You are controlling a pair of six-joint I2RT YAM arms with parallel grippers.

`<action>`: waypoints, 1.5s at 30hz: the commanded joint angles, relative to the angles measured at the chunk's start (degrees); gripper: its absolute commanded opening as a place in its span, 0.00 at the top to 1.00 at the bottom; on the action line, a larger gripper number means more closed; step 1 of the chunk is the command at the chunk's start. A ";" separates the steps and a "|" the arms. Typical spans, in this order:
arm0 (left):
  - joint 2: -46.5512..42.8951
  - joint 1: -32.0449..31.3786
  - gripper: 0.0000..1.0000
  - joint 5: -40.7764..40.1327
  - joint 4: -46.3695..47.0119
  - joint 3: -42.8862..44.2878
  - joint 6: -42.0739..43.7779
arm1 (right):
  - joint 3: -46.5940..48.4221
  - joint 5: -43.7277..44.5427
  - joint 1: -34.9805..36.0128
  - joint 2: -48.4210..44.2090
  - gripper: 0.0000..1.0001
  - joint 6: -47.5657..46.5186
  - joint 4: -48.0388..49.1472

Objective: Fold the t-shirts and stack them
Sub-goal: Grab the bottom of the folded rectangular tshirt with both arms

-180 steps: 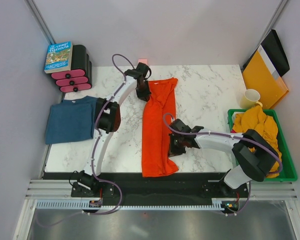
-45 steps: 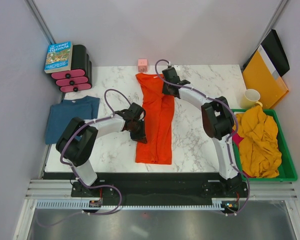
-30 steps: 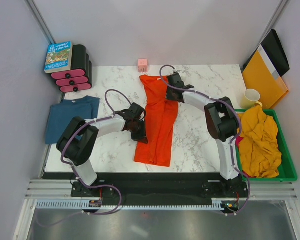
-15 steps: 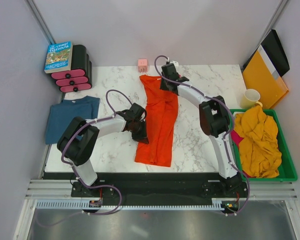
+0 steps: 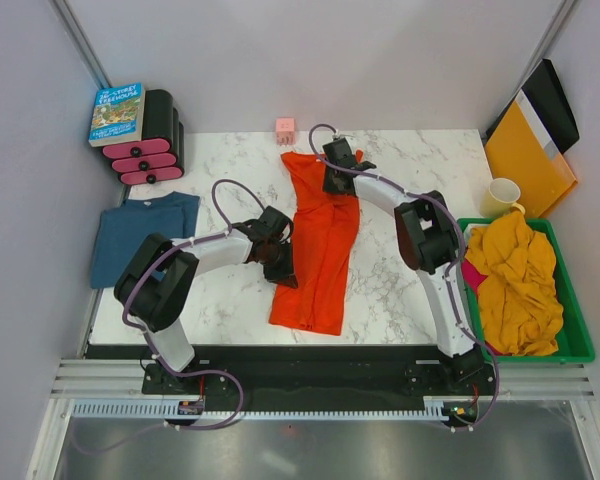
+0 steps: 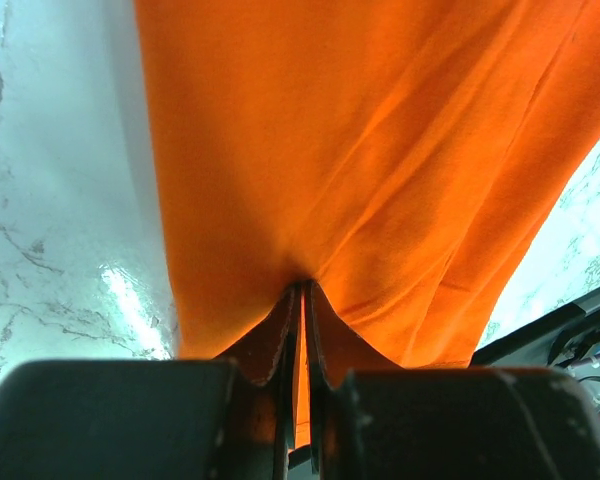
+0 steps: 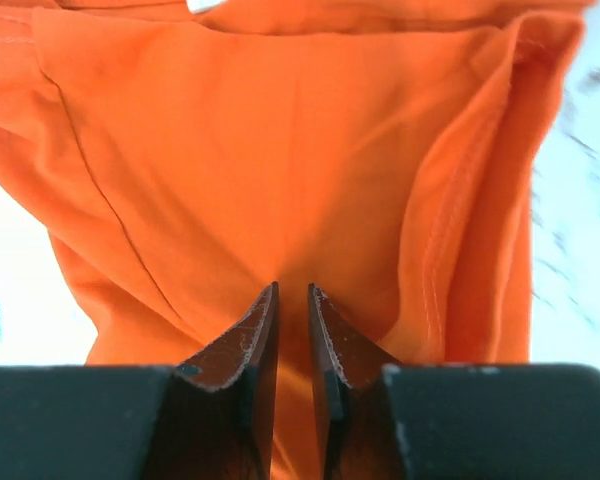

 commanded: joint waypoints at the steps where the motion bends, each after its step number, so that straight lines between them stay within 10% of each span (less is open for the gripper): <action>1: 1.31 -0.28 0.90 0.18 0.99 1.09 -1.06 | -5.36 3.63 -0.99 -8.54 0.76 -0.23 0.72; 24: 1.40 -0.28 0.90 1.06 1.25 1.89 -0.71 | -30.86 7.32 -6.62 -23.39 0.79 3.19 3.97; 32: -3.61 -0.19 0.89 -2.97 2.48 3.37 0.34 | -26.48 -0.93 -5.04 -30.44 0.64 2.32 8.12; 45: 13.34 3.85 0.90 -2.10 -3.85 28.17 2.98 | -8.90 -9.55 -2.22 -13.40 0.76 0.56 -4.46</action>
